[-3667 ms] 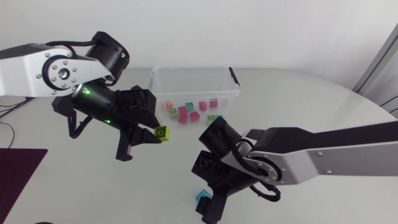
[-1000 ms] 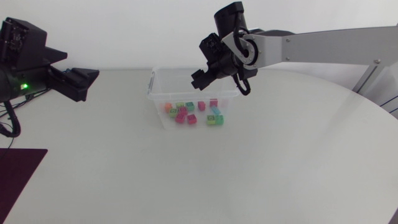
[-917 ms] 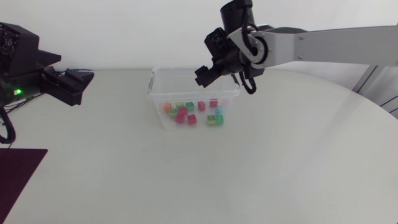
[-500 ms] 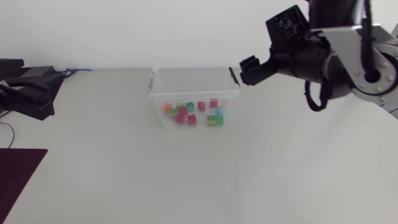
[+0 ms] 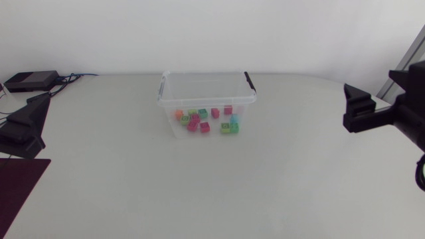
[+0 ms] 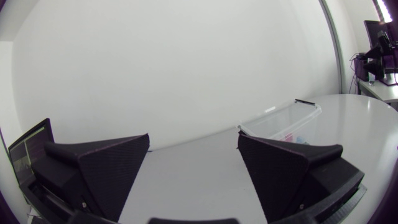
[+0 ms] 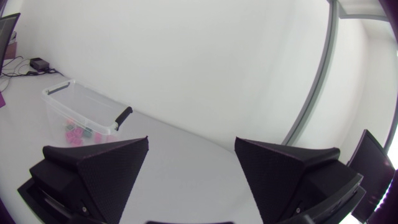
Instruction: Pick up the duplo bricks and place them in the container
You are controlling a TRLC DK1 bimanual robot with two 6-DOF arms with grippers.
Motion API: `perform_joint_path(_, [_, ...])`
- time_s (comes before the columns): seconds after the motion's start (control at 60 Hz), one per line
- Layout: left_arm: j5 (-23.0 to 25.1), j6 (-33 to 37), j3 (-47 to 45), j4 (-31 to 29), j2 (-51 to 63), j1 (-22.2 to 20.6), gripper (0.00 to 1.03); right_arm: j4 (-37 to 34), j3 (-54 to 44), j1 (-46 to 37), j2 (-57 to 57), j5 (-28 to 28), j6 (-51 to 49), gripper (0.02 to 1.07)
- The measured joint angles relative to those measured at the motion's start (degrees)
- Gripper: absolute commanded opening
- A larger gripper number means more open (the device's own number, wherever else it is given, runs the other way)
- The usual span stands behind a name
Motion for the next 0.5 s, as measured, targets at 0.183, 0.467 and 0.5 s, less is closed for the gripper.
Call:
perform_joint_path(0.183, [-0.57,-1.84,-5.55,2.19,-4.68,0.46,0.99,-0.07,-6.93,-3.72,-9.29,-1.33,0.33,1.02])
perform_joint_path(0.467, [-1.27,-7.08,-14.62,5.03,-9.66,-0.02,0.99,0.57,-16.63,-7.30,-18.38,-6.82,6.34,1.02])
perform_joint_path(0.5, [-1.49,-7.54,-15.69,5.42,-10.38,-0.22,0.99,0.76,-17.84,-7.74,-19.58,-7.54,7.23,1.02])
